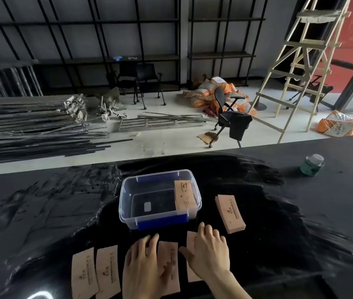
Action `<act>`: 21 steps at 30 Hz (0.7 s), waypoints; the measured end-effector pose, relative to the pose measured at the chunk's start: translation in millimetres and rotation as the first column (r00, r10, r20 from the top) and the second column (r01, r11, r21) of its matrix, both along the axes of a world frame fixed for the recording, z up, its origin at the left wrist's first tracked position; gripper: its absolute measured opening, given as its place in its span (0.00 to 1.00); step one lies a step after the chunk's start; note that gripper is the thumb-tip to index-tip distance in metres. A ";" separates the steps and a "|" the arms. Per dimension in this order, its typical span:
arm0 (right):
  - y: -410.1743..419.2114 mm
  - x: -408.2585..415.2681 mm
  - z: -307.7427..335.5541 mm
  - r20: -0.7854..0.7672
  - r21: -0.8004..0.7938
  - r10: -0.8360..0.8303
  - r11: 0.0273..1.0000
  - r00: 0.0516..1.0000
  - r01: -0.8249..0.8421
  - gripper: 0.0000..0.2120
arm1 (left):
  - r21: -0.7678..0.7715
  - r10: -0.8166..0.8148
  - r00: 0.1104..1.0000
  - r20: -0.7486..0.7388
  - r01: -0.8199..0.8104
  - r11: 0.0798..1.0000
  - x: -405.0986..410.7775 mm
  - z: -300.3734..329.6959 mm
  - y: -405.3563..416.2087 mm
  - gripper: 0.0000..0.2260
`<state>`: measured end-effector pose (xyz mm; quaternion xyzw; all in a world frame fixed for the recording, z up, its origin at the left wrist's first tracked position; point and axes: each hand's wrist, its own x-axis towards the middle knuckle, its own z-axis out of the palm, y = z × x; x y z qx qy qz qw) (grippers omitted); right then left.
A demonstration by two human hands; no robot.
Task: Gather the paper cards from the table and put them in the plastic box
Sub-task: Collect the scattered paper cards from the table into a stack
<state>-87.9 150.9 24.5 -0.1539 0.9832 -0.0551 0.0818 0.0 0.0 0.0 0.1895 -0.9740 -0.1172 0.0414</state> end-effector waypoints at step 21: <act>11.6 -18.7 -11.0 0.705 -0.540 -0.248 0.420 0.665 0.729 0.12 | 0.395 0.176 0.981 0.084 -0.195 0.898 -24.2 29.2 11.4 0.35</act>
